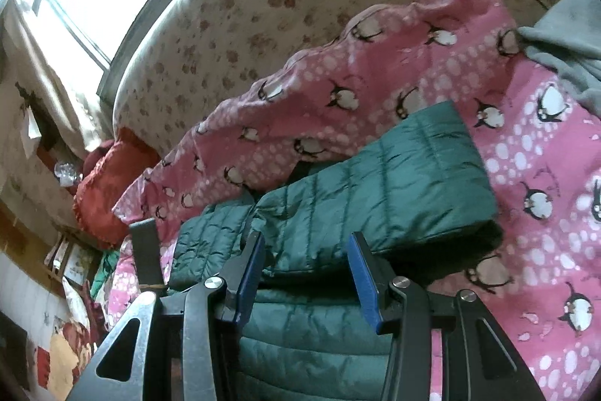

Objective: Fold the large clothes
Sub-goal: 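Grasp the jacket hem with the left tool and lift it toward the collar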

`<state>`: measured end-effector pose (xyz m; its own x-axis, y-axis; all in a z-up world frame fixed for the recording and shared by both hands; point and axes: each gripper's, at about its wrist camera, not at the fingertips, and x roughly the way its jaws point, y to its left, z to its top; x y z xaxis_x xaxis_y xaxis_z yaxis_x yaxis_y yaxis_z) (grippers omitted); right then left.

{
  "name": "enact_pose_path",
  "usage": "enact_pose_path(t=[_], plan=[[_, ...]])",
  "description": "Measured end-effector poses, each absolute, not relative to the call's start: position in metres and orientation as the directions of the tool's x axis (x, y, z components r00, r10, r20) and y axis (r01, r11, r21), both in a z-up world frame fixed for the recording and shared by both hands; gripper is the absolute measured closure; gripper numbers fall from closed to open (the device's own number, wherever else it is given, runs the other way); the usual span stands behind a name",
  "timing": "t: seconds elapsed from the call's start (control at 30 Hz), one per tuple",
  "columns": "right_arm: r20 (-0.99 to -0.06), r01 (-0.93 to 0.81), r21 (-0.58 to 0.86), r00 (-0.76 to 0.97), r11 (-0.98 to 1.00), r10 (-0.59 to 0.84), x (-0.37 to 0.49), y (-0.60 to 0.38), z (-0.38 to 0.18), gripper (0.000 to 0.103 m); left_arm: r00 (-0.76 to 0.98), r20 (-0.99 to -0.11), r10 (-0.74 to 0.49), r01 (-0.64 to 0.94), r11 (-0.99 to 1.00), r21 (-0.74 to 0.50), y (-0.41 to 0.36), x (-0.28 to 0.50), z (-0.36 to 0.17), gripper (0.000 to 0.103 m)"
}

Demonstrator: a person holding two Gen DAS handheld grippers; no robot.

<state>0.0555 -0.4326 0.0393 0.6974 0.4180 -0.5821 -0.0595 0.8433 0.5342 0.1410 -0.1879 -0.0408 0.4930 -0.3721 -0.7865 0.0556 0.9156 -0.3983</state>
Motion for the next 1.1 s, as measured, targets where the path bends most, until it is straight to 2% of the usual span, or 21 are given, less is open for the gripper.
enact_pose_path(t=[0.07,0.13,0.37,0.5,0.67,0.9,1.1], plan=[[-0.576,-0.046,0.544,0.706,0.838,0.412,0.054,-0.440,0.038,0.059,0.496,-0.777,-0.387,0.074,0.911,-0.407,-0.187,0.142,-0.040,0.071],[-0.575,-0.034,0.548,0.710,0.836,0.406,0.054,-0.444,0.037,0.059,0.489,-0.763,-0.423,0.087,0.894,-0.440,-0.183,0.143,-0.039,0.081],[-0.560,0.006,0.564,0.738,0.825,0.377,0.053,-0.454,0.035,0.059,0.577,-0.692,-0.434,0.093,0.877,-0.472,-0.136,0.131,-0.002,0.084],[-0.560,0.033,0.580,0.742,0.814,0.369,0.060,-0.453,0.030,0.059,0.598,-0.693,-0.402,0.057,0.884,-0.464,-0.103,0.132,0.005,0.084],[-0.553,0.029,0.635,0.715,0.772,0.428,0.074,-0.440,0.018,0.060,0.624,-0.701,-0.346,0.001,0.897,-0.441,-0.060,0.127,0.006,0.085],[-0.521,-0.062,0.627,0.707,0.776,0.478,0.081,-0.408,0.027,0.059,0.679,-0.696,-0.234,-0.056,0.929,-0.366,-0.004,0.120,0.009,0.085],[-0.582,-0.023,0.576,0.690,0.817,0.430,0.096,-0.393,0.018,0.059,0.659,-0.720,-0.218,-0.126,0.912,-0.391,0.034,0.120,-0.013,0.086]])
